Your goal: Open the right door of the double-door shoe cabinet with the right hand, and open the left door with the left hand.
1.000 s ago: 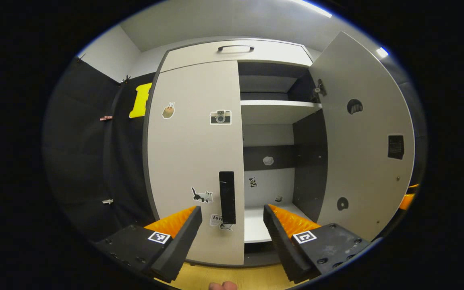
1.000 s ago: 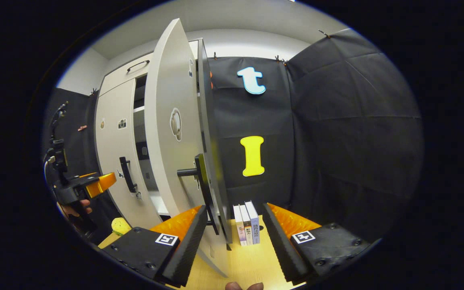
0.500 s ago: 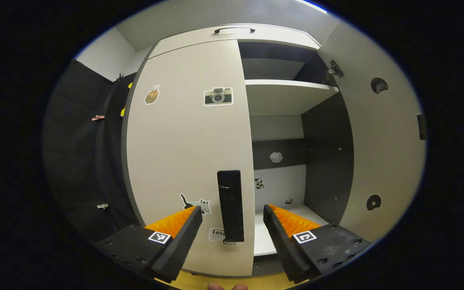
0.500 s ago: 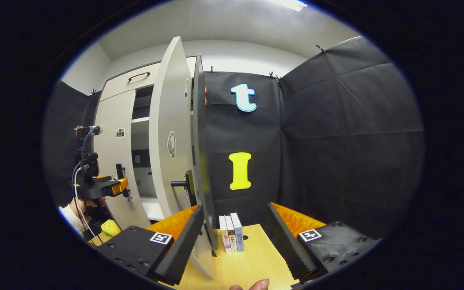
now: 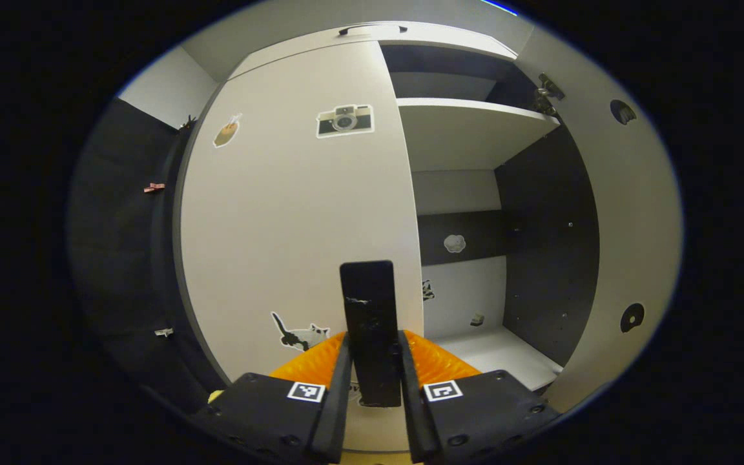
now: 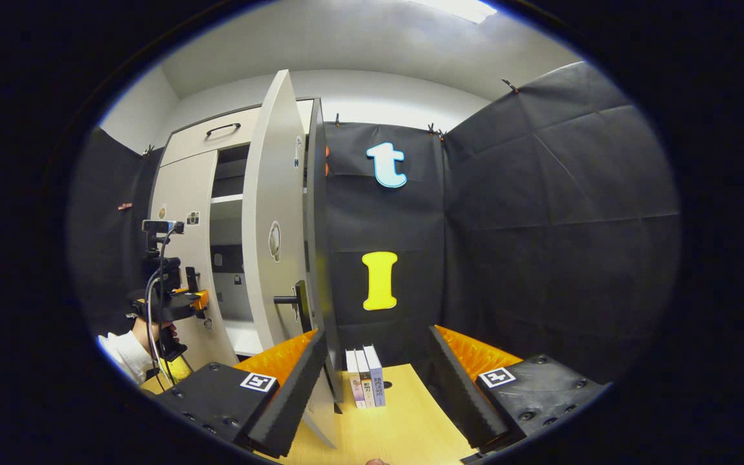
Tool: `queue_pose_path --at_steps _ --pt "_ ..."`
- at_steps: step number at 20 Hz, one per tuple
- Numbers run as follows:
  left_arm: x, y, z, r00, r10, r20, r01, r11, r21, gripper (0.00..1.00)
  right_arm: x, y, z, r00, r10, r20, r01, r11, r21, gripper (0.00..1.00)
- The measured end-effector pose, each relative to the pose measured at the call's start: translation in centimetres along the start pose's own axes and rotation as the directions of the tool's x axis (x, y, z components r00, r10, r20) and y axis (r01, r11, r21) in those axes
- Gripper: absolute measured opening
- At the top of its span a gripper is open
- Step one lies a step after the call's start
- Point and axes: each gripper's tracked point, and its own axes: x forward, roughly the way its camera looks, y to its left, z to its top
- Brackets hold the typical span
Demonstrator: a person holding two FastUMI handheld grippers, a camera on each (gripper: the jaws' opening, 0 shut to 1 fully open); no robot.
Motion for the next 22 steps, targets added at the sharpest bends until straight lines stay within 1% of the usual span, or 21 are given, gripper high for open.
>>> queue_pose_path --at_steps 1,4,6,9,11,14,18,19,20,21,22 --pt "0.3 0.0 -0.1 1.000 0.009 0.000 -0.009 1.000 -0.003 0.39 0.0 0.0 0.0 1.000 0.004 0.002 -0.004 1.000 -0.013 0.98" --pt "0.3 -0.1 -0.6 1.000 0.002 -0.016 -0.002 0.999 -0.039 0.39 -0.2 0.0 0.1 1.000 0.021 -0.003 -0.021 0.998 -0.052 0.98" --pt "0.3 -0.3 -0.7 0.999 -0.021 -0.031 0.019 0.998 -0.063 0.36 -0.4 0.1 0.2 1.000 0.024 0.001 -0.024 0.998 -0.065 0.98" --pt "0.1 -0.1 -0.7 0.998 -0.028 -0.049 0.024 0.997 -0.076 0.30 -0.3 0.5 0.6 1.000 0.024 0.018 -0.023 0.998 -0.050 0.98" --pt "-0.5 0.1 -0.7 0.998 -0.043 -0.054 0.038 0.995 -0.091 0.27 -0.4 0.8 0.6 1.000 0.019 0.020 -0.019 0.999 -0.036 0.98" --pt "-2.8 0.9 -0.8 0.995 -0.077 -0.059 0.070 0.992 -0.109 0.26 -0.5 1.4 0.9 0.999 0.008 0.031 -0.008 1.000 0.003 0.98" --pt "-7.4 2.8 -1.1 0.991 -0.123 -0.056 0.115 0.986 -0.121 0.26 -0.6 1.7 1.4 0.998 -0.037 0.051 0.035 0.999 0.036 0.98" --pt "-8.3 3.3 -1.3 0.989 -0.132 -0.059 0.125 0.985 -0.120 0.29 -0.7 2.1 1.3 0.999 -0.030 0.045 0.028 0.999 0.033 0.98" --pt "-9.1 3.9 -1.4 0.988 -0.142 -0.063 0.134 0.984 -0.119 0.25 -0.9 2.4 1.2 0.999 -0.015 0.037 0.014 1.000 0.027 0.98" --pt "-9.8 4.4 -1.4 0.987 -0.149 -0.065 0.141 0.983 -0.122 0.25 -0.9 2.7 1.0 1.000 -0.008 0.028 0.007 1.000 0.018 0.98" --pt "-10.5 4.9 -1.4 0.986 -0.153 -0.067 0.144 0.982 -0.123 0.24 -1.1 2.8 0.9 1.000 -0.007 0.023 0.007 1.000 0.010 1.00"
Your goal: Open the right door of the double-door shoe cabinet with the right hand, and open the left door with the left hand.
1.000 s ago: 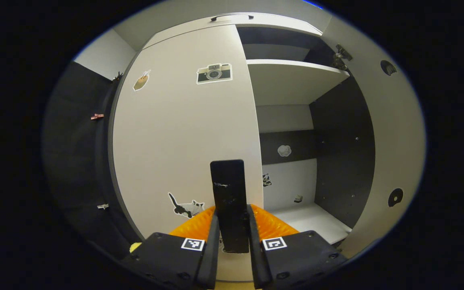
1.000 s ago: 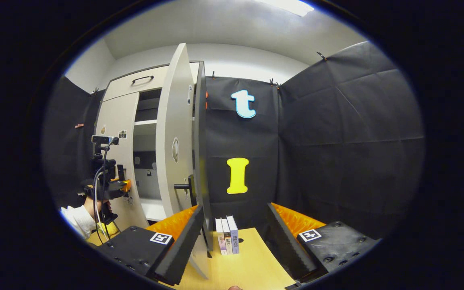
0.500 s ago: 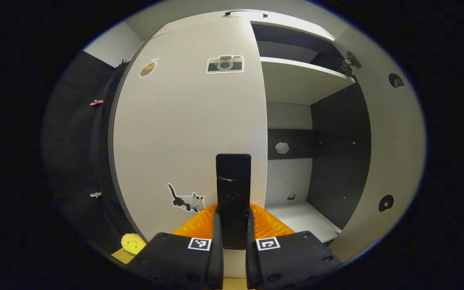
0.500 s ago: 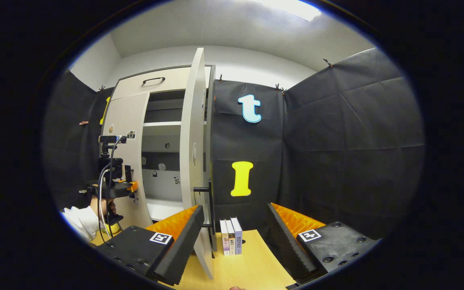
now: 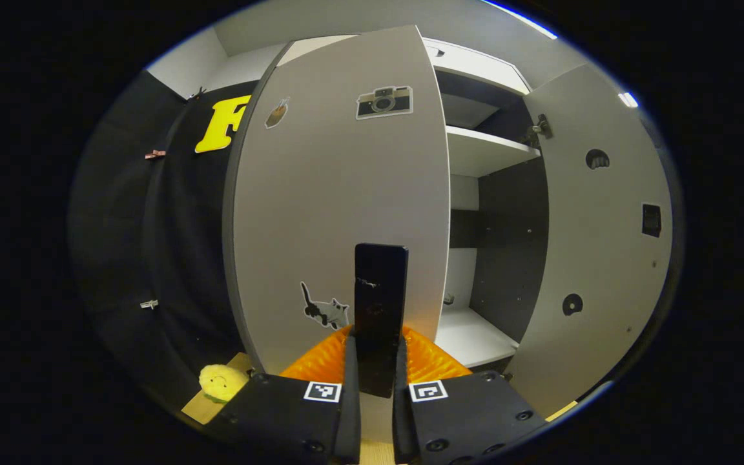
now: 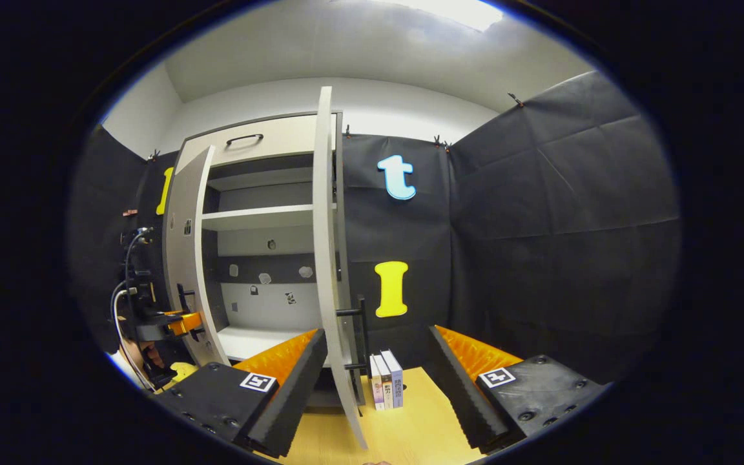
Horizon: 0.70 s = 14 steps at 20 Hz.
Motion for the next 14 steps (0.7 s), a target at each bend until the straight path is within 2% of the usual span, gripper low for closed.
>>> queue_pose_path --at_steps 4,5,8,9,11,14 --pt "-1.8 1.0 -0.4 1.000 0.014 -0.002 -0.014 1.000 0.001 0.24 -0.5 0.1 -0.1 1.000 0.011 -0.001 -0.011 1.000 -0.020 0.98" --pt "-2.4 1.5 -0.3 1.000 0.020 0.000 -0.020 1.000 0.000 0.21 -0.5 0.3 0.0 1.000 0.011 0.002 -0.011 1.000 -0.026 0.98" --pt "-5.6 4.7 -0.4 0.999 0.033 -0.003 -0.033 0.999 -0.008 0.25 -0.9 0.2 -0.1 1.000 0.011 0.002 -0.011 0.998 -0.059 0.98" --pt "-6.3 5.8 -0.4 0.999 0.038 -0.005 -0.038 0.999 -0.012 0.22 -1.1 0.3 -0.1 1.000 0.015 0.000 -0.014 0.998 -0.065 0.98" --pt "-7.5 7.5 -0.6 0.998 0.056 -0.007 -0.057 0.998 -0.016 0.24 -1.1 0.7 -0.2 1.000 0.021 -0.002 -0.021 0.998 -0.062 0.98" --pt "-8.7 9.9 -0.6 0.998 0.066 -0.003 -0.066 0.998 -0.017 0.19 -1.3 1.5 -0.4 0.999 0.037 -0.009 -0.038 0.998 -0.047 0.98"
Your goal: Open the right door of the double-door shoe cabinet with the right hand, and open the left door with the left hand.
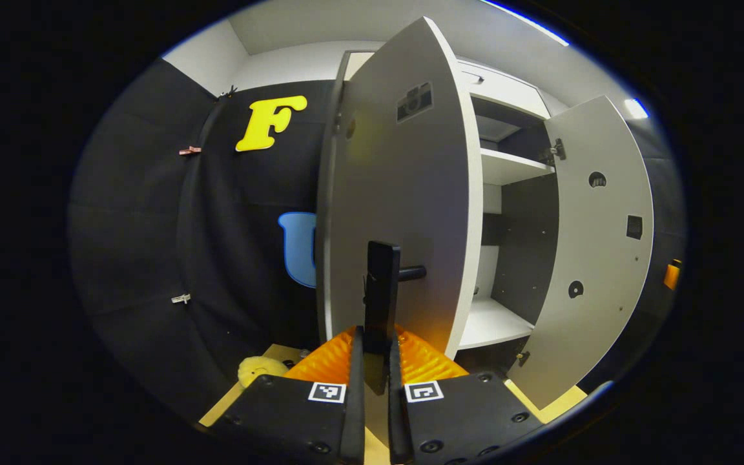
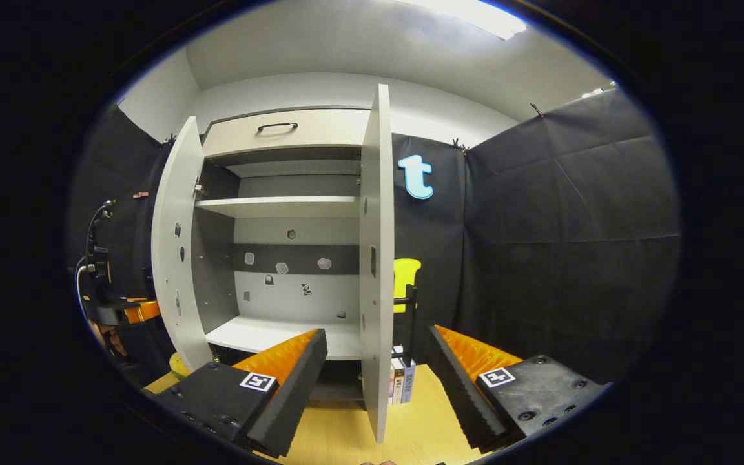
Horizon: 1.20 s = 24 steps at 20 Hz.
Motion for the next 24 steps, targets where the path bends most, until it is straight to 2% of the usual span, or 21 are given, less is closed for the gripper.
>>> queue_pose_path --at_steps 1,2,5,8,12,13,14,16,20,22,24 --pt "-0.2 0.4 -0.1 1.000 -0.011 -0.001 0.011 1.000 0.006 0.22 -0.1 0.2 0.0 1.000 0.006 -0.001 -0.006 1.000 0.001 0.98" --pt "-0.5 0.7 -0.3 1.000 -0.026 -0.007 0.026 1.000 0.012 0.18 -0.1 0.4 0.0 1.000 0.012 -0.001 -0.012 1.000 -0.001 0.98" --pt "-0.8 1.8 -0.5 0.999 -0.033 -0.012 0.033 0.999 -0.007 0.18 -0.3 0.8 -0.2 0.999 0.033 -0.007 -0.033 0.999 -0.010 0.98" --pt "-0.9 3.3 -0.3 1.000 0.008 0.001 -0.008 1.000 -0.010 0.18 -0.3 1.1 -0.2 0.999 0.040 -0.006 -0.041 0.999 -0.018 0.97" --pt "-1.5 5.7 1.1 0.997 0.070 0.035 -0.072 0.996 0.061 0.17 -0.2 1.5 -0.3 0.999 0.050 -0.009 -0.050 0.999 -0.010 0.96" --pt "-1.0 7.2 1.3 0.994 0.099 0.047 -0.102 0.992 0.075 0.07 -0.3 1.6 -0.3 0.998 0.054 -0.011 -0.054 0.999 -0.010 0.96" --pt "-0.9 8.0 1.4 0.994 0.092 0.052 -0.095 0.993 0.067 0.07 -0.3 1.7 -0.3 0.998 0.059 -0.013 -0.059 0.998 -0.011 0.96" --pt "-0.9 8.8 1.4 0.997 0.034 0.063 -0.036 0.999 0.018 0.08 -0.3 2.0 -0.4 0.997 0.071 -0.017 -0.071 0.997 -0.011 0.96" --pt "-0.5 9.8 1.2 0.994 -0.097 0.052 0.097 0.995 -0.003 0.11 -0.1 2.5 -0.2 0.995 0.095 -0.011 -0.095 0.995 -0.022 0.96" --pt "-0.3 10.0 1.2 0.991 -0.125 0.038 0.126 0.992 -0.030 0.14 0.0 2.6 -0.2 0.995 0.102 -0.011 -0.102 0.994 -0.029 0.96" --pt "-0.3 10.3 1.1 0.993 -0.117 0.031 0.118 0.993 -0.028 0.15 0.0 2.7 -0.3 0.994 0.107 -0.015 -0.107 0.994 -0.025 0.96"
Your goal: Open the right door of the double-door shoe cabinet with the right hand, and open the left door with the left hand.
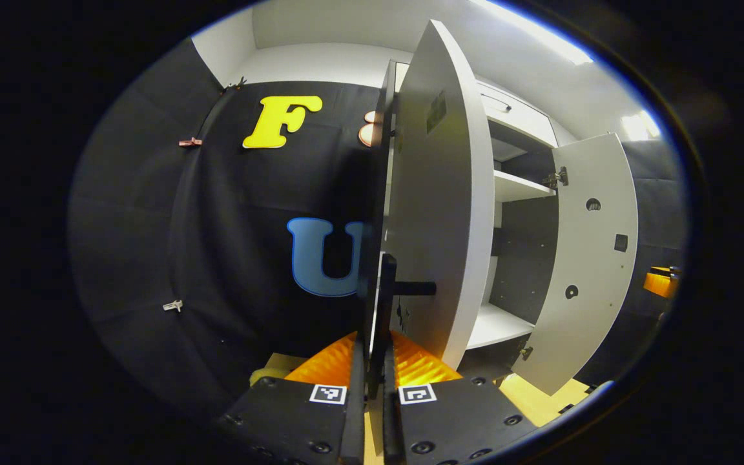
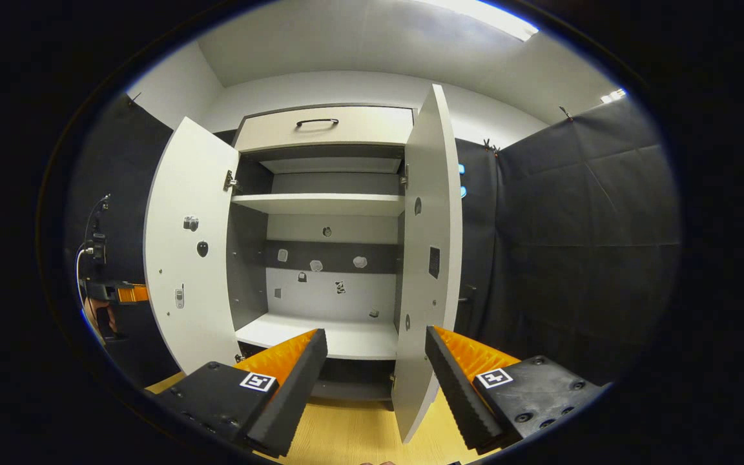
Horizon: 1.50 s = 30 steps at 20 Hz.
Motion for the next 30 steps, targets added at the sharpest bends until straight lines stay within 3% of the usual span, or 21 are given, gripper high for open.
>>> queue_pose_path --at_steps 5,16,19,22,23,24,25,29,30 --pt "-0.3 -0.1 -0.1 0.999 0.052 -0.009 -0.051 0.997 0.057 0.15 0.0 0.4 -0.4 1.000 0.006 -0.016 -0.006 1.000 0.025 0.96" --pt "-4.2 -0.4 1.0 0.988 0.153 0.001 -0.153 0.984 0.089 0.18 0.2 0.7 -0.2 1.000 0.020 -0.008 -0.020 0.999 0.045 0.96" --pt "-6.0 -1.3 1.4 0.986 0.167 0.013 -0.168 0.983 0.073 0.22 0.2 0.7 -0.3 1.000 0.025 -0.008 -0.025 0.999 0.042 0.96" --pt "-7.5 -2.7 2.1 0.986 0.165 0.015 -0.165 0.982 0.087 0.34 0.2 0.9 -0.2 0.999 0.031 -0.006 -0.031 0.998 0.052 0.96" --pt "-7.8 -3.4 2.3 0.988 0.156 0.020 -0.157 0.984 0.090 0.45 0.3 1.0 -0.2 0.999 0.034 -0.005 -0.034 0.998 0.052 0.96" --pt "-8.0 -4.1 2.5 0.989 0.145 0.026 -0.147 0.985 0.088 0.48 0.3 1.0 -0.2 0.999 0.036 -0.005 -0.036 0.998 0.049 0.96" --pt "-8.2 -4.7 2.6 0.990 0.139 0.030 -0.141 0.986 0.086 0.61 0.3 0.9 -0.2 0.999 0.038 -0.004 -0.038 0.998 0.046 0.96" --pt "-8.7 -6.9 2.6 0.992 0.121 0.038 -0.123 0.990 0.063 0.96 0.3 1.2 -0.1 0.998 0.060 -0.003 -0.060 0.997 0.041 0.96" --pt "-8.7 -7.4 2.5 0.992 0.118 0.041 -0.120 0.991 0.056 0.96 0.3 1.3 -0.1 0.998 0.066 -0.003 -0.065 0.997 0.041 0.96"
